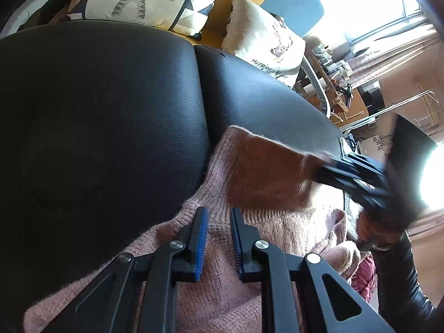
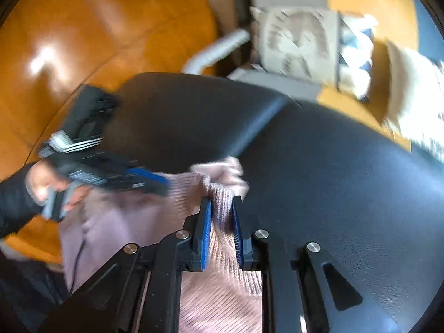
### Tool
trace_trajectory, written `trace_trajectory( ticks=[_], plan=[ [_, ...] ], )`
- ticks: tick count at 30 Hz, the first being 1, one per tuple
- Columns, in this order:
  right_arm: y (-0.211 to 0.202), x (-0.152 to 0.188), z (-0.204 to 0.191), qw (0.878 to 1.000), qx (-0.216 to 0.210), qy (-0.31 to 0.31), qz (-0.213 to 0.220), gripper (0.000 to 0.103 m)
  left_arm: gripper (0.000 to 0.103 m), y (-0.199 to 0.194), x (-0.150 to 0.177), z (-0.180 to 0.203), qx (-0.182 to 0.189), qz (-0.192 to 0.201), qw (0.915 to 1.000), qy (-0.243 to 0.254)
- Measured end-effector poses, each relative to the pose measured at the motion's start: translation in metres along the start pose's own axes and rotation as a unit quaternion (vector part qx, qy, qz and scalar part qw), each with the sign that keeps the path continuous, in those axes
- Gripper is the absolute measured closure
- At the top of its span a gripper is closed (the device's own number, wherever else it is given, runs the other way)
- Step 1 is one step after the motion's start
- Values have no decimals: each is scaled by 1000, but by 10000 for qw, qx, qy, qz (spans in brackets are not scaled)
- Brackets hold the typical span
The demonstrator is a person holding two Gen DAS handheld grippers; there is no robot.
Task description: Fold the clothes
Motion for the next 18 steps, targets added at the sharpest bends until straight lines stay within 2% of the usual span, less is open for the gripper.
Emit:
trace_trajectory(
  ticks=[3, 8, 12, 15, 18],
  plan=[
    [-17, 7, -37, 9974, -257, -645, -167, 87, 87, -2, 1, 0, -50, 16, 10000, -12],
    [-9, 39, -71, 9877, -411, -1240, -857, 87, 87, -9, 5, -2, -340, 38, 9994, 44],
    [3, 61, -65, 9847, -162, -1246, -1205, 87, 87, -21, 9, -7, -537, 26, 9985, 63],
    [4, 67, -54, 9860, -63, -1118, -1238, 87, 87, -33, 9, -7, -647, 104, 9978, 111],
    [2, 69, -49, 9874, -17, -999, -1225, 87, 87, -45, -2, 6, -575, 276, 9976, 255]
  ],
)
Point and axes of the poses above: each gripper's, at about its wrist camera, not at the fingertips, and y roughly the way its jaws point, z to its right, x to its underside, the point moved 3 cm from there along y, roughly the way its jaws point, and after that the axes turned 4 degrees about z, right-handed, at the moved point
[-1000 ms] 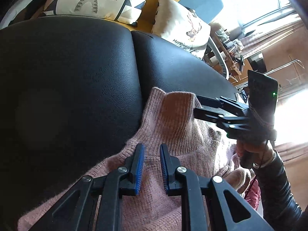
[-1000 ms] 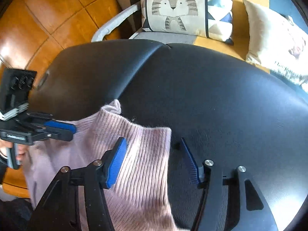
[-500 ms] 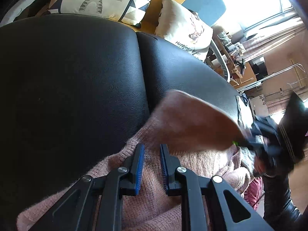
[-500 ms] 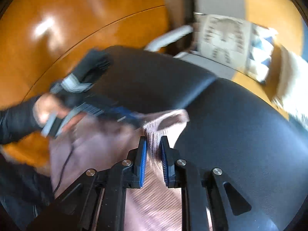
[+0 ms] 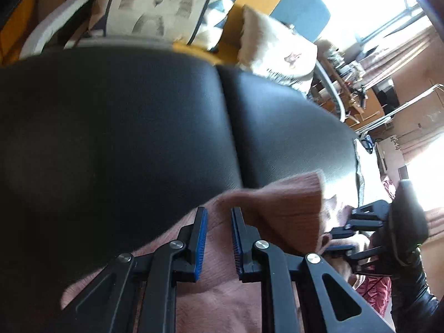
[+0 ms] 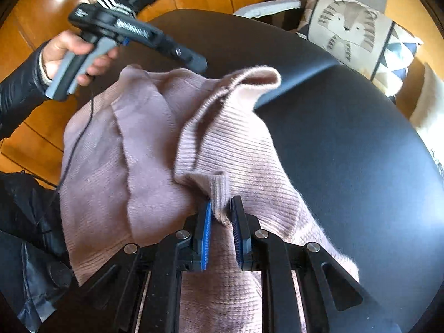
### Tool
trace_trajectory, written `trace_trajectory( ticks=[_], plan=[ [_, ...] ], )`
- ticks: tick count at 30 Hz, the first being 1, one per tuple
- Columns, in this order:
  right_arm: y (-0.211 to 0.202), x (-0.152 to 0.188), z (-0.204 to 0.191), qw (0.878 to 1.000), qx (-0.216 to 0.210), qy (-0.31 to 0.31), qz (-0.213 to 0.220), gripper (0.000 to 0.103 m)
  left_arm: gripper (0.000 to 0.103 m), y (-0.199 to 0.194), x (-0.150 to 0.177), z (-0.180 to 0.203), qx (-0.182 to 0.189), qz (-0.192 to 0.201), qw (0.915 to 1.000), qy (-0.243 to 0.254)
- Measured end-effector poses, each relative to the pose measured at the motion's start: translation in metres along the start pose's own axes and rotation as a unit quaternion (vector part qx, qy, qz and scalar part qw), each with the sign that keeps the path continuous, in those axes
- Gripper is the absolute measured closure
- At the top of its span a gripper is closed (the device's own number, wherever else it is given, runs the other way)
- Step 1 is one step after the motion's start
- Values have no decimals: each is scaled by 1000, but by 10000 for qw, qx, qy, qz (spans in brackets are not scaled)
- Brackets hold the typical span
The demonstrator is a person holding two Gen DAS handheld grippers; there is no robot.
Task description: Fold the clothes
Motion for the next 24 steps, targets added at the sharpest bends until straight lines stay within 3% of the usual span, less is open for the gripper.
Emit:
trace_trajectory(
  ticks=[5, 9, 14, 16, 17, 22, 24],
  plan=[
    [0, 4, -2, 10000, 22, 54, 1, 87, 86, 8, -44, 38, 125, 146, 9981, 580],
    [-2, 2, -1, 9998, 113, 139, -10, 87, 86, 55, -63, 43, 296, -555, 9971, 432],
    [-7, 2, 10, 9989, 359, 293, 0, 87, 86, 64, -36, 65, 1291, -1126, 9797, 1041],
    [-8, 3, 18, 9976, 544, 437, 1, 87, 86, 58, -22, 71, 1408, -1281, 9721, 1374],
    [-9, 3, 23, 9969, 582, 529, 21, 87, 86, 55, -14, 73, 1404, -1389, 9677, 1568],
    [-10, 11, 31, 9953, 523, 811, 48, 87, 86, 58, 25, 56, 617, -1896, 9564, 2137],
    [-12, 13, 30, 9951, 465, 868, 67, 87, 86, 55, 24, 50, 733, -1789, 9624, 1907]
  ],
)
Point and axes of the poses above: each gripper's, at about its wrist camera, not at the fingertips, and y roughly the way its jaws point, z to its right, x to its underside, the point moved 3 cm from there along y, roughly the way its jaws point, and after that the axes turned 4 degrees about z, right-handed, at the moved point
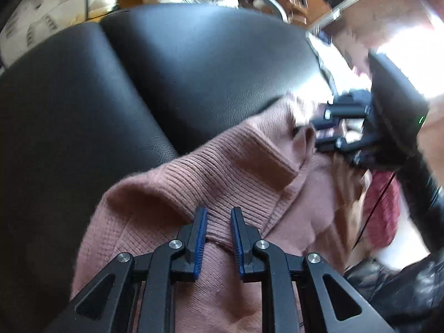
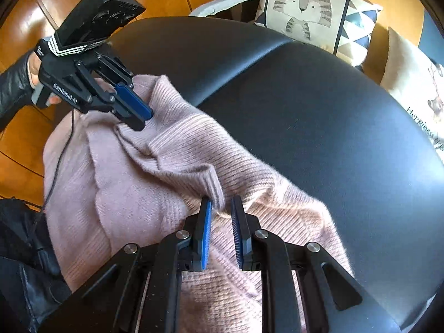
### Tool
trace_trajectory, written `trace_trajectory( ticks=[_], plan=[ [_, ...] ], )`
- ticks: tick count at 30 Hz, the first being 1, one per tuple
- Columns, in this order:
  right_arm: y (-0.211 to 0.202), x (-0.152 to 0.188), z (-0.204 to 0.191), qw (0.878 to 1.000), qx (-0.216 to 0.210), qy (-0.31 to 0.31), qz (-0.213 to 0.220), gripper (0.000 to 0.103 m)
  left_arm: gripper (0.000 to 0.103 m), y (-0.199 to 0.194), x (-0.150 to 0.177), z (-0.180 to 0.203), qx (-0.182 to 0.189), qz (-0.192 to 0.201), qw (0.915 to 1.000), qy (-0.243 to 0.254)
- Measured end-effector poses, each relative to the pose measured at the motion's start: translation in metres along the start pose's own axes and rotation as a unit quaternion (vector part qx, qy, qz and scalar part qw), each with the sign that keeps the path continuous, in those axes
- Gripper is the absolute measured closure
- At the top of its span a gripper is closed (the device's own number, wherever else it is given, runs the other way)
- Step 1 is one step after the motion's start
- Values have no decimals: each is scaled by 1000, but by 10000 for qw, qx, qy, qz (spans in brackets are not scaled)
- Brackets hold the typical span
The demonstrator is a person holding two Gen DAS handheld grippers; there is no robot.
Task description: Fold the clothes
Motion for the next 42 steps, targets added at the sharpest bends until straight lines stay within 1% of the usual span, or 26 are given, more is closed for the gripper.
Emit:
trace_trajectory(
  ticks=[1, 2, 3, 4, 5, 8, 10, 11, 13, 16, 18, 19, 20, 21, 22, 23, 26, 28, 29, 30, 32, 34, 36, 39, 41, 42],
  plan=[
    [-3, 0, 1, 10000, 4, 56, 49, 85, 86, -1, 0, -1, 2, 51, 10000, -70],
    [-7, 0, 3, 9999, 12, 127, 109, 80, 86, -2, 0, -2, -3, 99, 9999, -136],
    [-13, 1, 6, 9994, 40, 265, 215, 76, 86, -2, 1, -1, -51, 129, 9998, -114],
    [-20, 1, 9, 9986, 67, 403, 322, 70, 86, -3, 3, 0, -104, 158, 9998, -83],
    [-27, 1, 12, 9975, 91, 542, 442, 70, 86, -3, 4, 1, -149, 181, 9997, -82],
    [-52, -11, 20, 9903, 112, 979, 982, 70, 86, -4, 5, 4, -273, 259, 9992, -120],
    [-60, -27, 18, 9854, 184, 1172, 1221, 70, 86, -5, 4, 4, -345, 331, 9987, -195],
    [-54, -36, 14, 9851, 192, 1222, 1193, 70, 86, -6, 3, 3, -380, 371, 9983, -253],
    [-31, -38, 1, 9890, 101, 1149, 928, 70, 86, -4, 7, 0, -459, 415, 9976, -296],
    [2, -40, -18, 9931, -28, 1046, 522, 70, 86, -5, 12, -2, -619, 432, 9969, -216],
    [16, -28, -17, 9942, -35, 1057, 174, 70, 86, -7, 16, -6, -689, 448, 9964, -217],
    [20, -18, -15, 9949, -22, 1007, 72, 74, 86, -8, 20, -11, -750, 432, 9960, -235],
    [18, -13, -13, 9959, -12, 896, 126, 77, 85, -8, 23, -16, -812, 414, 9955, -254],
    [14, -8, -10, 9969, 149, 756, 133, 78, 85, -11, 28, -21, -685, 512, 9960, -266],
    [11, -4, -6, 9971, 509, 564, 99, 78, 85, -13, 31, -26, -592, 560, 9962, -302],
    [9, -1, -4, 9964, 732, 423, 98, 78, 87, -14, 35, -31, -490, 620, 9961, -394],
    [8, 1, 2, 9960, 762, 442, 152, 78, 90, -15, 37, -37, -437, 699, 9953, -516],
    [8, 1, -2, 9956, 858, 353, 120, 78, 90, -14, 36, -33, -534, 679, 9952, -464],
    [7, 1, -3, 9954, 889, 337, 105, 78, 90, -15, 35, -30, -639, 677, 9946, -452],
    [5, 0, -3, 9952, 887, 392, 103, 78, 90, -18, 35, -29, -764, 686, 9937, -449],
    [-2, -4, -4, 9946, 811, 612, 203, 78, 89, -30, 33, -24, -1049, 828, 9899, -480],
    [-14, -6, -5, 9933, 732, 785, 436, 78, 89, -41, 29, -14, -991, 1034, 9885, -490],
    [-22, -8, -7, 9922, 631, 911, 575, 78, 88, -47, 23, 3, -870, 1168, 9887, -344],
    [-25, -10, -10, 9917, 445, 1040, 615, 78, 84, -55, 14, 29, -684, 1362, 9883, -115],
    [-19, -12, -10, 9903, 410, 1190, 593, 75, 83, -36, 5, 43, -578, 1197, 9911, -77],
    [-15, -13, -10, 9893, 384, 1285, 578, 75, 83, -23, 4, 44, -601, 1039, 9927, -124]
  ],
)
Point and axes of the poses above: each gripper's, at about its wrist camera, not at the fingertips, and y roughly the way its jaws point, z to its right, x to its underside, the point moved 3 cm from there along y, roughly the way its jaws point, and after that the axes turned 4 degrees about z, right-handed, at the moved point
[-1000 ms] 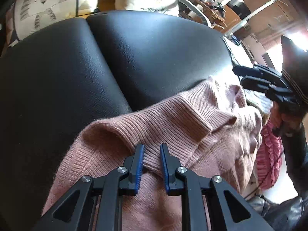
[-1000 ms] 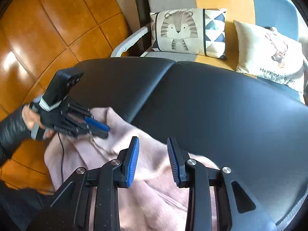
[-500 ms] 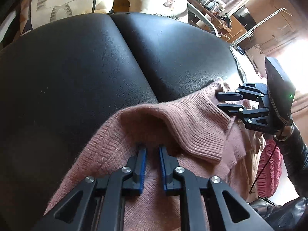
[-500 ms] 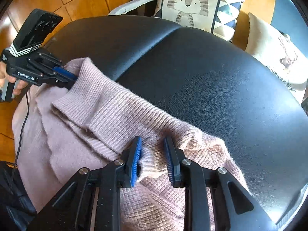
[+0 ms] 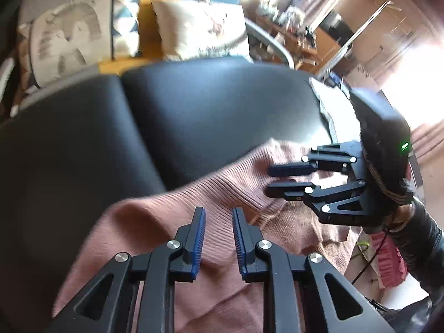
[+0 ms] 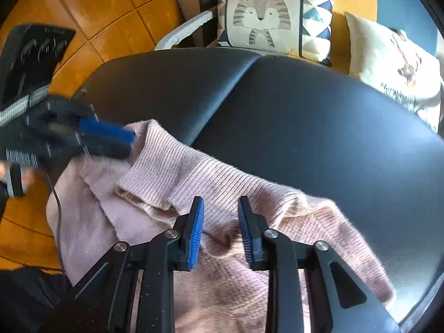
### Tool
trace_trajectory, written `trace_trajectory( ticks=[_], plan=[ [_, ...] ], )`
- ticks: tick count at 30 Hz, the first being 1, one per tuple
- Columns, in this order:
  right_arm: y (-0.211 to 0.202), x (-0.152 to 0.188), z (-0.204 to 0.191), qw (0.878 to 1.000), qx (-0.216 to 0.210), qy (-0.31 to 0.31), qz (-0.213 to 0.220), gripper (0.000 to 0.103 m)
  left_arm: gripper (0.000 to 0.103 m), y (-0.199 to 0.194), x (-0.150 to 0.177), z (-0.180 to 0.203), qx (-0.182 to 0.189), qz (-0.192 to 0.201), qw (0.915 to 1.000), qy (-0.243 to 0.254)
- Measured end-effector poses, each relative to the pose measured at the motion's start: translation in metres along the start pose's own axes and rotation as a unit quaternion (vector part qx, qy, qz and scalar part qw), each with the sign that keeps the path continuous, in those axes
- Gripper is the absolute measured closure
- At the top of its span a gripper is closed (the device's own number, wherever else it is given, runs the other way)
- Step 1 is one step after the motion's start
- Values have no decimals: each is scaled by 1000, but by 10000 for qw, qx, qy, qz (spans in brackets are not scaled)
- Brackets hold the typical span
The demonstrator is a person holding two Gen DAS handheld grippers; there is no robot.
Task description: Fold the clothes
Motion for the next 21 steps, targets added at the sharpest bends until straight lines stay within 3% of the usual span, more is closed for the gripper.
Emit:
trace_trajectory(
  ticks=[4, 5, 7, 10, 15, 21],
  plan=[
    [18, 8, 3, 9994, -16, 272, -200, 75, 84, 29, 19, -20, -359, -471, 9975, -392],
    [20, 14, 6, 9993, 16, 267, -247, 75, 84, 26, 24, -27, -98, -290, 9983, -499],
    [18, 21, 11, 9996, -17, 249, -146, 75, 91, 23, 30, -36, -24, -251, 9984, -515],
    [20, 18, 15, 9995, 195, 241, -74, 75, 100, 22, 26, -42, -281, -272, 9987, -320],
    [27, 8, 7, 9977, 655, 124, 126, 75, 101, 21, 10, -38, -957, -133, 9952, -162],
    [24, 20, 6, 9974, 674, -66, 246, 75, 101, 13, 21, -35, -880, -39, 9961, -78]
  ],
)
Point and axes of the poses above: each gripper's, at about its wrist camera, not at the fingertips, and y roughly the way its jaws point, z to its right, x to its underside, the point moved 3 cm from there along y, roughly the way its jaws point, and after that the axes turned 4 degrees about z, right-handed, at the moved point
